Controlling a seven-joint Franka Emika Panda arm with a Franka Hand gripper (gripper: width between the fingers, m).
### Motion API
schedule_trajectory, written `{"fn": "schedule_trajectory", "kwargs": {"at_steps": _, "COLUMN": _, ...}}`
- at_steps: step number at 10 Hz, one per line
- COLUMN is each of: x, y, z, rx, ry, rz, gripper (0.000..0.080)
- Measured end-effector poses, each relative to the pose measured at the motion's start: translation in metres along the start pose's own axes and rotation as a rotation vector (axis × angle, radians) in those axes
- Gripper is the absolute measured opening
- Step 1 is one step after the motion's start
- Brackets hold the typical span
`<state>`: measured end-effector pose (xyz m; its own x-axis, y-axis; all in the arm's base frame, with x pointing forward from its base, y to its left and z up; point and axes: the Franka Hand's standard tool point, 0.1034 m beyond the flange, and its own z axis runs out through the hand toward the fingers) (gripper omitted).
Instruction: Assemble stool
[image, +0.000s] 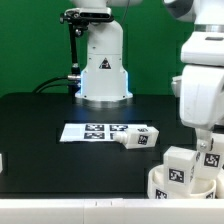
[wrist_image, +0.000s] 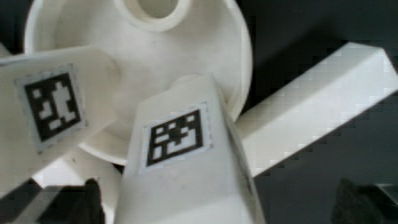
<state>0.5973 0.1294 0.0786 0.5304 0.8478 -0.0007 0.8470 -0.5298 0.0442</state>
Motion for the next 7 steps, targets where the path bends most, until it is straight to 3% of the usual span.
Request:
{"fn": "schedule_trajectory", "kwargs": {"at_steps": 2, "x": -0.0023, "y": 0.0023, "z": 0.0002, "rx": 0.0, "ry": -0.001, "rz": -0.02, "gripper": 0.0639}}
{"fn": "schedule_trajectory", "kwargs": {"at_steps": 3, "x": -0.0025, "y": 0.0024, "z": 0.0003, "rx": 0.0, "ry": -0.001, "rz": -0.012, "gripper": 0.0484}}
{"fn": "schedule_trajectory", "kwargs": {"at_steps": 4, "x": -0.0028, "y": 0.0026, "z": 0.0003, "rx": 0.0, "ry": -0.001, "rz": 0.012, "gripper": 0.0484}}
{"fn": "schedule_trajectory", "kwargs": {"at_steps": 5, "x": -0.0031, "y": 0.0028, "z": 0.0004, "rx": 0.001, "ry": 0.0, "rz": 0.033, "gripper": 0.0337}}
{"fn": "schedule_trajectory", "kwargs": {"at_steps": 7, "x": -0.0033, "y": 0.0031, "z": 0.0004, "rx": 0.003, "ry": 0.002, "rz": 0.256, "gripper": 0.0337}}
